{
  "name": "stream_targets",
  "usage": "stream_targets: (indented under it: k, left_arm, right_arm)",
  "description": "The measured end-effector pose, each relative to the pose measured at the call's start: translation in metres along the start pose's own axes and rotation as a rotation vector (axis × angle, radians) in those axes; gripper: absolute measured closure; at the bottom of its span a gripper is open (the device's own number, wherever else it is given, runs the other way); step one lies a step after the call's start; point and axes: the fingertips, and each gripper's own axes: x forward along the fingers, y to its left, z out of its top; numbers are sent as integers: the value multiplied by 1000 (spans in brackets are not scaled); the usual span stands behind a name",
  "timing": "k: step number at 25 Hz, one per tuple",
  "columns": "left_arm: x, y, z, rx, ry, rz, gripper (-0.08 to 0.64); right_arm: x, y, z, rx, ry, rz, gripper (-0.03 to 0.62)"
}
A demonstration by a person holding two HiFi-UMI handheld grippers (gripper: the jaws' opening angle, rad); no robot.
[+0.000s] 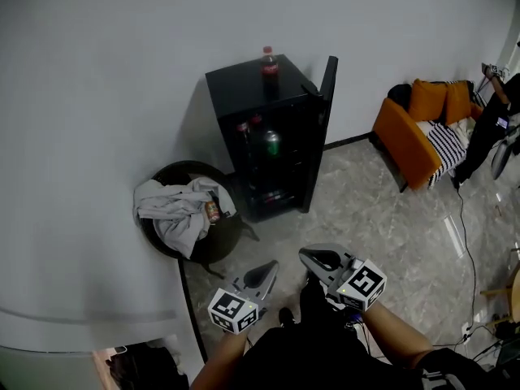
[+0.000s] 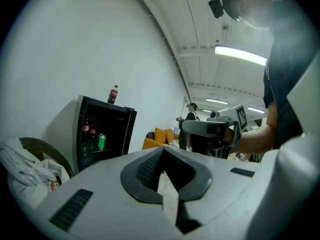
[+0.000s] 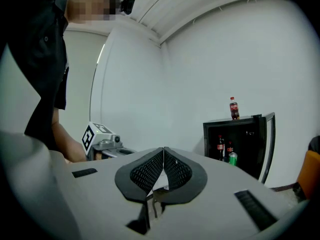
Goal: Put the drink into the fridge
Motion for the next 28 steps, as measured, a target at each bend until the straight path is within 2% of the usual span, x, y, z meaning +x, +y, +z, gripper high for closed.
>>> stream_targets:
  k: [6, 9, 11, 17, 28]
  left_arm:
    - [-7, -11, 4, 24, -29, -42, 549]
    - [-1, -16, 4, 44, 2, -61, 549]
    - [0, -17, 2, 47, 17, -65, 548]
    - [-3, -18, 12, 80, -9, -56, 548]
    - [10, -18, 17, 67, -24, -115, 548]
  right_arm:
    - [-12, 8, 3, -52, 8, -2, 571]
    - [-16, 6, -1, -71, 28, -2, 571]
    - [-16, 7, -1, -71, 27, -3, 571]
    - [-10, 5, 8, -85, 8, 8, 571]
    - [-10, 0, 3, -76, 21, -6, 571]
